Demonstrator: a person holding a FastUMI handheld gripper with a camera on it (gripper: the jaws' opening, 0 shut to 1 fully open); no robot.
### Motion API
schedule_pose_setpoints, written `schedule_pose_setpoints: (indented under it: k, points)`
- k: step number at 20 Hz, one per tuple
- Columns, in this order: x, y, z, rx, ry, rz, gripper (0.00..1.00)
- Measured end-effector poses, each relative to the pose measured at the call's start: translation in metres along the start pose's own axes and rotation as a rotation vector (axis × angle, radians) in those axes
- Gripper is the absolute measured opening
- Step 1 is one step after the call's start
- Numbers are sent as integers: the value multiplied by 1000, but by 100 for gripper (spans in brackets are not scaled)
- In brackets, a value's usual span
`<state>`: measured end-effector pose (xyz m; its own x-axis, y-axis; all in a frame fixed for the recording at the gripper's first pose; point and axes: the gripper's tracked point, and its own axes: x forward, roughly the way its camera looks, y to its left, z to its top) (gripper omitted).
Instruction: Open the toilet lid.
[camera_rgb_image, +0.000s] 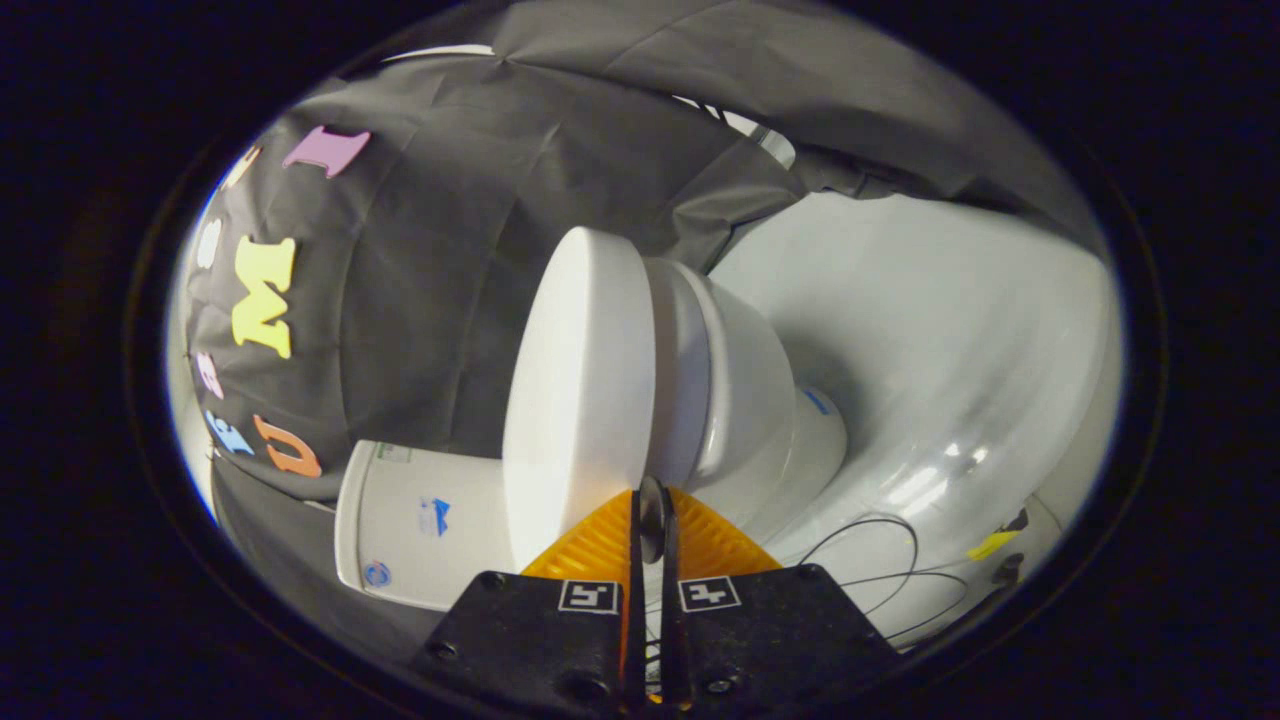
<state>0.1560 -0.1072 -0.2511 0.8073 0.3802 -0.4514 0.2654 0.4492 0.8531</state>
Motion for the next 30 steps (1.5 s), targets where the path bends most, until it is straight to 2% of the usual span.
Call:
schedule_pose_setpoints:
  k: [9,30]
  points:
    - [-13,31,-2,-86,-45,30,9]
    - [-35,119,-26,-323,-119,30,9]
